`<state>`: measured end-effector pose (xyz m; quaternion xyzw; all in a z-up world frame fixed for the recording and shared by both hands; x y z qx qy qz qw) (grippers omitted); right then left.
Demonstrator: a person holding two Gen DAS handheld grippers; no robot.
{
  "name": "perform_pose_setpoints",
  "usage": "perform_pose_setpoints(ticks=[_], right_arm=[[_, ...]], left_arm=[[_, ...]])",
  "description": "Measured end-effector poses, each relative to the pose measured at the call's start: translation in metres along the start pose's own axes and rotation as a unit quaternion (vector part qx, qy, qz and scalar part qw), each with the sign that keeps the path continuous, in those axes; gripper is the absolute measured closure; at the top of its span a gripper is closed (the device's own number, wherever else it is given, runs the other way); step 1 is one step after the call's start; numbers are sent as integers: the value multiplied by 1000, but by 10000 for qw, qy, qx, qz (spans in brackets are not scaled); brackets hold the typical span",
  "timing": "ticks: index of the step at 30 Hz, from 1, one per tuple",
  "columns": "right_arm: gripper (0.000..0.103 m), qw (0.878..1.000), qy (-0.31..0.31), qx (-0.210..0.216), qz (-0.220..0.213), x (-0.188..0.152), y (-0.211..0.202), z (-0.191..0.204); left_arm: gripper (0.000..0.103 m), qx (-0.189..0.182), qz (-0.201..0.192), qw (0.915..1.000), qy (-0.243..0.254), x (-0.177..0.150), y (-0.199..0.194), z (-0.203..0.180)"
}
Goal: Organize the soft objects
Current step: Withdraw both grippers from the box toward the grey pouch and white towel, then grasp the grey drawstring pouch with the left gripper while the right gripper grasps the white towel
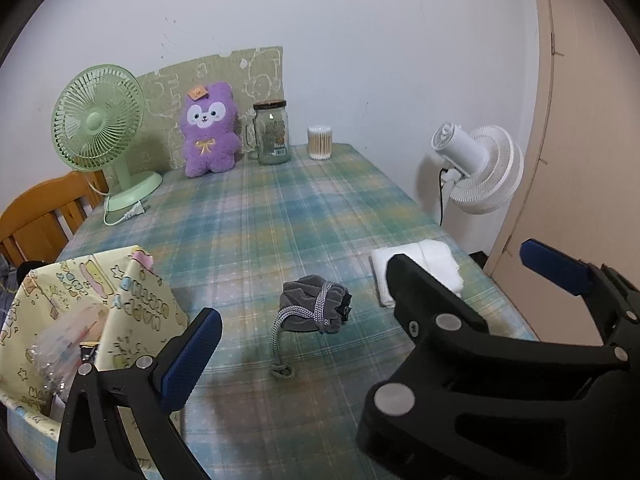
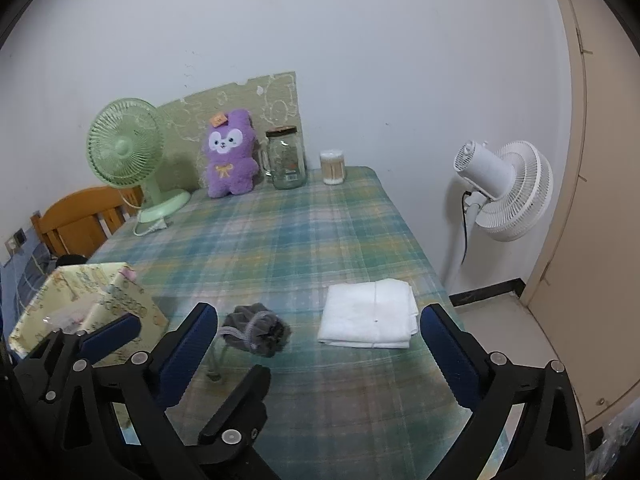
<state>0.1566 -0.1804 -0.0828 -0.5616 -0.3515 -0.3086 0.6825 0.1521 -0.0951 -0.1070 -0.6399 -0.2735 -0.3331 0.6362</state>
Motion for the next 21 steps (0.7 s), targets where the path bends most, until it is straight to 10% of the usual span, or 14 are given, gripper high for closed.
perform_pose_setpoints(ticks=[21], right_arm=[[0,9995,180,2,248,0,59,-27]], left_arm=[[8,-48,389,9992,62,6,64,-11]])
Point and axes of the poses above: each gripper's, at about its wrist camera, not at the fingertips, and y roughly the way its jaws point, z to its left, x to its top, the point moved 6 cm from there along y, roughly the way its jaws point, and after that the axes turned 2 degrees about x, right-handed, at the moved point
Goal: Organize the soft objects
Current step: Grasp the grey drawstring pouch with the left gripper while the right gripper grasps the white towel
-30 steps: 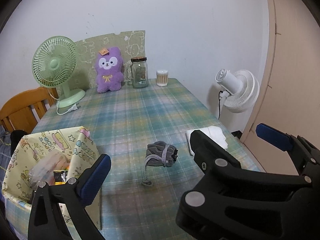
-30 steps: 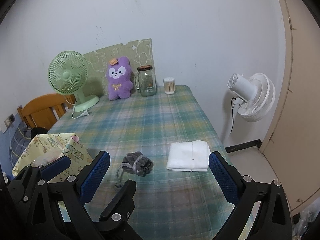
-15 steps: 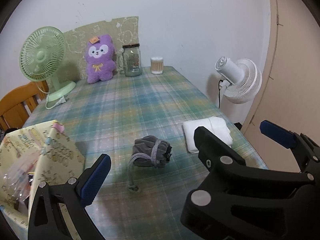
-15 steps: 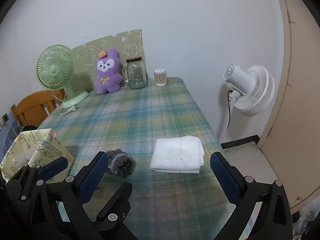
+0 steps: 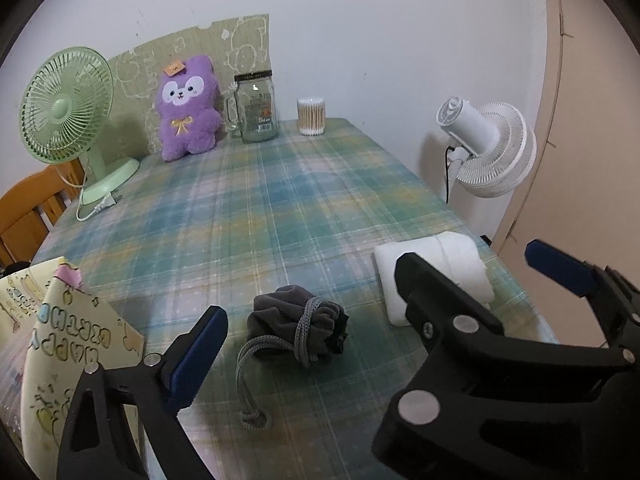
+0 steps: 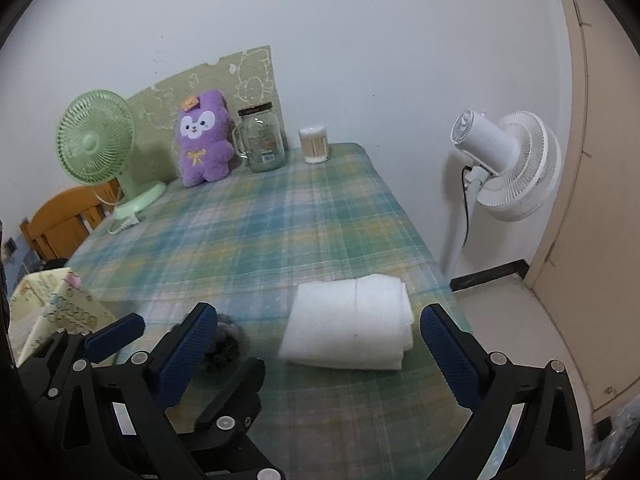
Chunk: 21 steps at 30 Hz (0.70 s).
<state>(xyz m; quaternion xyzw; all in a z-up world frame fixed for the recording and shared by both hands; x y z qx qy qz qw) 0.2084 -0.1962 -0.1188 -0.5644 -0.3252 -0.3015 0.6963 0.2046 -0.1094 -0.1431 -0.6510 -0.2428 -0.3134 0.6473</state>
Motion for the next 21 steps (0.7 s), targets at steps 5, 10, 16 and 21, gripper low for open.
perform_pose_setpoints(ticks=[5,10,16,21], right_arm=[[0,9997,-26,-130,215,1,15,-4],[0,9990,17,-114,439,-4,31,-6],[0,9981,50,-118,603,-8,45,-7],[0,9969,117,-83,774,-11,55,-8]], left_arm=[[9,109,113,9998,-84,1,13,8],[10,63,234,9997,-83,-1,25,11],[16,27,500,9986,-191,-6,42,17],[21,-97,753,9967,-284,-10,51,19]])
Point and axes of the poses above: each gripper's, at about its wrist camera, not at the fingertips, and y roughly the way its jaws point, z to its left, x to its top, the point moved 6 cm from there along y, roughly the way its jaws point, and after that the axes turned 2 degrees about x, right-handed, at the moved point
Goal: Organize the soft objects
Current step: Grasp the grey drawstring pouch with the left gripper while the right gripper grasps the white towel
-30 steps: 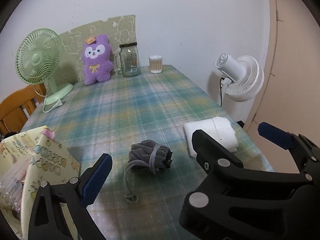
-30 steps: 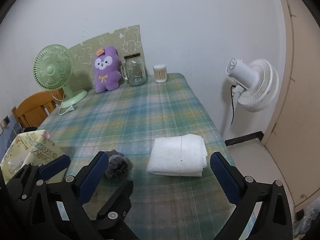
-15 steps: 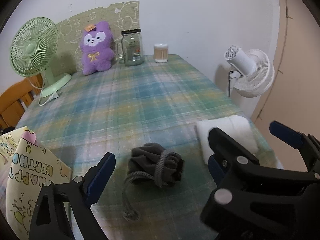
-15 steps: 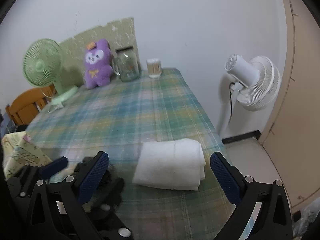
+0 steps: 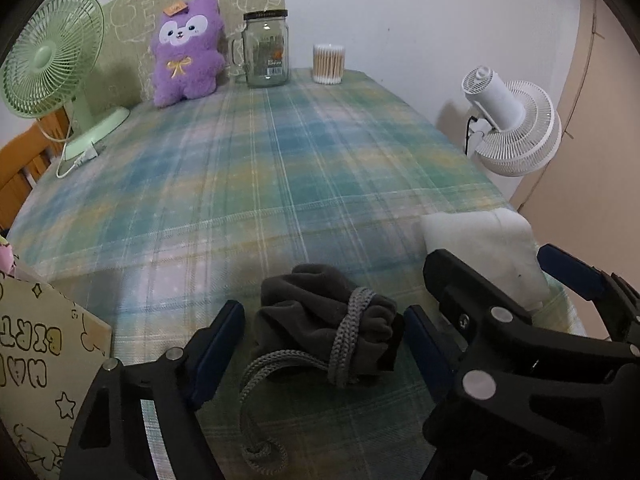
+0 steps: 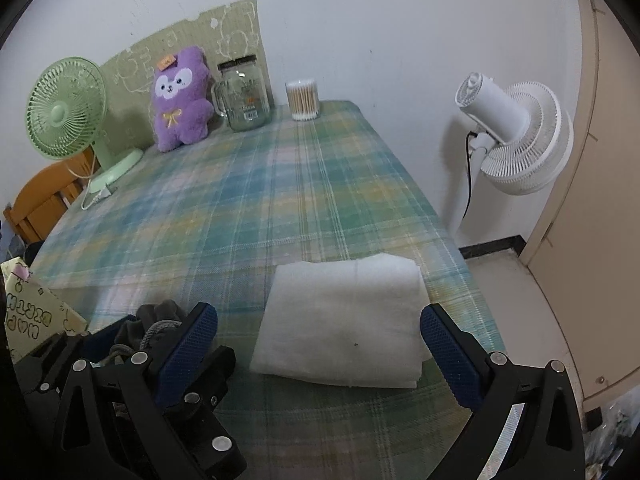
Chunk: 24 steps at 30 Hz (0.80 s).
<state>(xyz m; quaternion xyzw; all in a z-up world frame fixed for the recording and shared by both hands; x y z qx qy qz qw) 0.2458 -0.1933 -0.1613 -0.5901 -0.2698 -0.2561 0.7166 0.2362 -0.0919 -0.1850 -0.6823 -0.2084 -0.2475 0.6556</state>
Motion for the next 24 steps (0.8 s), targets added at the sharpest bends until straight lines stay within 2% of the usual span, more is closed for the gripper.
perform_pose_setpoints(ticks=[4,6,11,17,20,22,24], right_arm=[[0,9998,74,-4,186,0,9,-2],[0,9997,96,-35,240,0,12,-2],[0,9992,128,-118,354,-1,19,-4],[2,9988,105,-209,426,-1,22,-4],[13,9983,134,-367,431,-2,22,-7],[21,9979,141,-484,409,-3,19,-10],[29,9979,114,-511,388,-5,16,-12]], left_arm=[[23,54,10,10000,-23,1,1,1],[28,124,-5,9999,-47,1,1,3],[33,147,-28,9999,-69,2,1,6],[34,152,-20,9999,-46,2,1,7],[35,160,-23,9999,-2,2,1,6],[42,119,-41,9999,65,2,0,3],[45,134,-63,9998,142,1,-2,0]])
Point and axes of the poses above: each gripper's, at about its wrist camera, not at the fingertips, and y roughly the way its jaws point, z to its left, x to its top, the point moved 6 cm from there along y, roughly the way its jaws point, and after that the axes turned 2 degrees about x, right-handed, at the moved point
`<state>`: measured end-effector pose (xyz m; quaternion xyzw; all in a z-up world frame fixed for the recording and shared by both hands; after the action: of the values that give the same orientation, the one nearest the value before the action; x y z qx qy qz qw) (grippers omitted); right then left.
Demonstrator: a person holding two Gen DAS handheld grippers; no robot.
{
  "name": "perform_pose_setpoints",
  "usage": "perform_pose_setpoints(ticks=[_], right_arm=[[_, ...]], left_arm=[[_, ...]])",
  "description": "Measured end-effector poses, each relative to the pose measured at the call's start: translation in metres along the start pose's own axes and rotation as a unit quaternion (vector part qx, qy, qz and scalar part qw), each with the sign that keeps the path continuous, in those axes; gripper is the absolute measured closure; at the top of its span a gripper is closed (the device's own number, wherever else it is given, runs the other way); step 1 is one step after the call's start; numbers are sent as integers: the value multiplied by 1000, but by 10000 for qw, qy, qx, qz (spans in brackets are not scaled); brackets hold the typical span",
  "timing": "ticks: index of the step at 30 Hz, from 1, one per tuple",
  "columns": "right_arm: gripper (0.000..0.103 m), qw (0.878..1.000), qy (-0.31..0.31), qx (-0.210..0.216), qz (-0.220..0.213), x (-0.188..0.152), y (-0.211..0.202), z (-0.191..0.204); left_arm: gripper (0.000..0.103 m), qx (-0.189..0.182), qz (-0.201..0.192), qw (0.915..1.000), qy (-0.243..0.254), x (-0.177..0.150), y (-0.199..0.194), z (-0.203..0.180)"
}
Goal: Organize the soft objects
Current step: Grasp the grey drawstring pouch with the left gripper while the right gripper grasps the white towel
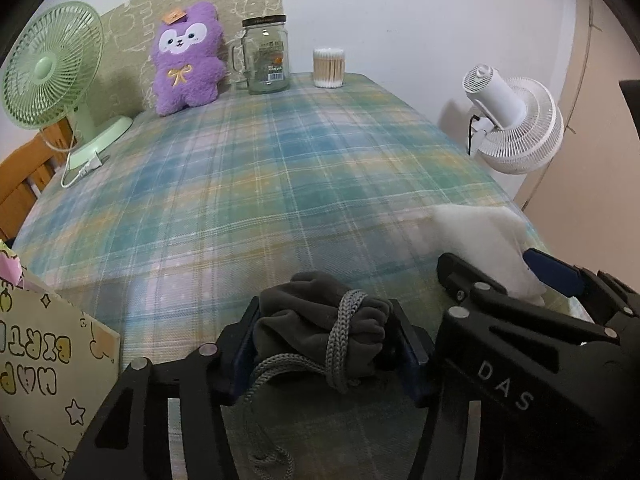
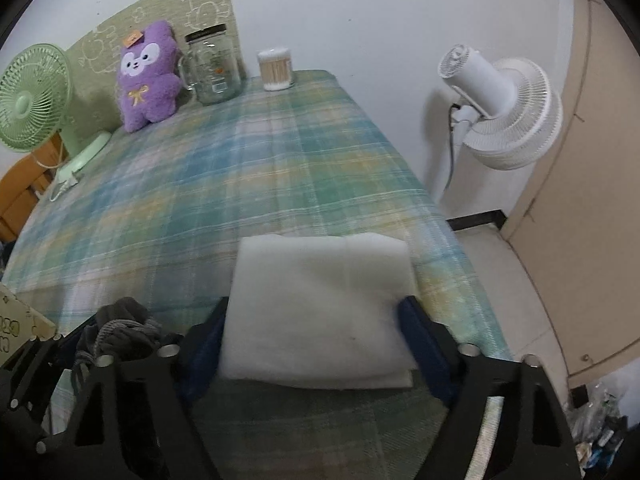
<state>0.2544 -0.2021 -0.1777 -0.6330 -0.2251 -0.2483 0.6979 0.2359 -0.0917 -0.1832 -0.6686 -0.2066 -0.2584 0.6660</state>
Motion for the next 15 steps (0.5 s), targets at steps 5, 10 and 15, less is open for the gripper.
perform_pose_setpoints(ticks=[5,10,15], right_arm=[[52,9999,-80,126,-42,-5,-8,5],[58,9997,-123,204,0,-12,-16,11],[61,9993,-87,363,-7,-17,-26,19]], left_arm=[[47,58,-33,9999,100,-4,-4,-3],[48,67,-15,9999,112,-10,-10,-2],[49,43,-35,9999,90,-15,-18,-3]])
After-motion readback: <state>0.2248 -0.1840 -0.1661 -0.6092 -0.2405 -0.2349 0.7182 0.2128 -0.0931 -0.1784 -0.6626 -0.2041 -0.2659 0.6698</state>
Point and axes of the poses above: each gripper's, at about its wrist camera, not at the fingertips, and y roughly the way its jaws point, z to its left, x to its top, the point moved 6 cm from there along y, roughly the way its jaws point, and after that the axes turned 2 degrees about x, right-handed, at the moved point
